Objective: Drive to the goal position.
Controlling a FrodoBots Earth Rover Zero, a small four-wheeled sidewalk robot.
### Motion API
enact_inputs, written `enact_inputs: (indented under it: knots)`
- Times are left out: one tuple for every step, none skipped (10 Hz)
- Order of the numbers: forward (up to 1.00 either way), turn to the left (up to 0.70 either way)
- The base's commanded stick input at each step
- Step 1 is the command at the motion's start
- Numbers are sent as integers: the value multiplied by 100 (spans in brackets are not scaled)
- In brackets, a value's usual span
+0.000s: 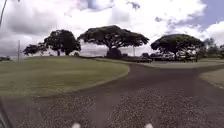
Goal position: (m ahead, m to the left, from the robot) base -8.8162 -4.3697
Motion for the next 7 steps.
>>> enact_inputs:
  knots:
    - [67,0]
    - [70,0]
    - [70,0]
    - [70,0]
    - [70,0]
    - [70,0]
    - [70,0]
